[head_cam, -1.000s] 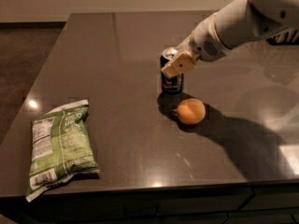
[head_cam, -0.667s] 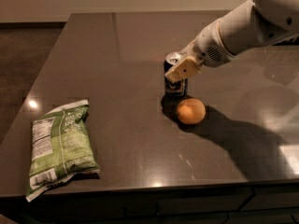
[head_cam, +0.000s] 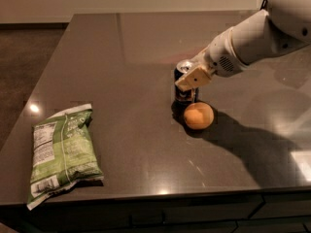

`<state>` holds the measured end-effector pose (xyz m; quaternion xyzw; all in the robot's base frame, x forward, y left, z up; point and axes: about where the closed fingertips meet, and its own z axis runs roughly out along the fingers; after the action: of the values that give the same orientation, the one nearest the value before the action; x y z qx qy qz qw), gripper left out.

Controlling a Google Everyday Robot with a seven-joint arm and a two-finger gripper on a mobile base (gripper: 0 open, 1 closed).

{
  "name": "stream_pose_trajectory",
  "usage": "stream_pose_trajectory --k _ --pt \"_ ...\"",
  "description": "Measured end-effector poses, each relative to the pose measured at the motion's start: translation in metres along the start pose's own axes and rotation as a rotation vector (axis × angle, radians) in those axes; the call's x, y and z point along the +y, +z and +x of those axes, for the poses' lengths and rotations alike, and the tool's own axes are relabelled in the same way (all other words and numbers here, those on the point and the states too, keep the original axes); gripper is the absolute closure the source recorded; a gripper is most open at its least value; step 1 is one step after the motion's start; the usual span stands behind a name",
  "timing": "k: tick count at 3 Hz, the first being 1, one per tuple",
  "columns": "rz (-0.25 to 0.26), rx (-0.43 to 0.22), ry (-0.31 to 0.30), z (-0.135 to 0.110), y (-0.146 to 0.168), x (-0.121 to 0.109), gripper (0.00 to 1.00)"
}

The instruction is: Move pepsi can near orange

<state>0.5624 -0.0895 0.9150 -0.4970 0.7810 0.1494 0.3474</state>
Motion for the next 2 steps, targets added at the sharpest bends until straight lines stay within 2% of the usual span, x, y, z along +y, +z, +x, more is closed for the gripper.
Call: stream_pose_trajectory --k 1,2 --pt "-0.001 0.0 -0.004 -0.0017 0.0002 0.0013 0.13" --pt "-0.002 0.001 -0.006 -0.003 0.0005 0.0025 0.0"
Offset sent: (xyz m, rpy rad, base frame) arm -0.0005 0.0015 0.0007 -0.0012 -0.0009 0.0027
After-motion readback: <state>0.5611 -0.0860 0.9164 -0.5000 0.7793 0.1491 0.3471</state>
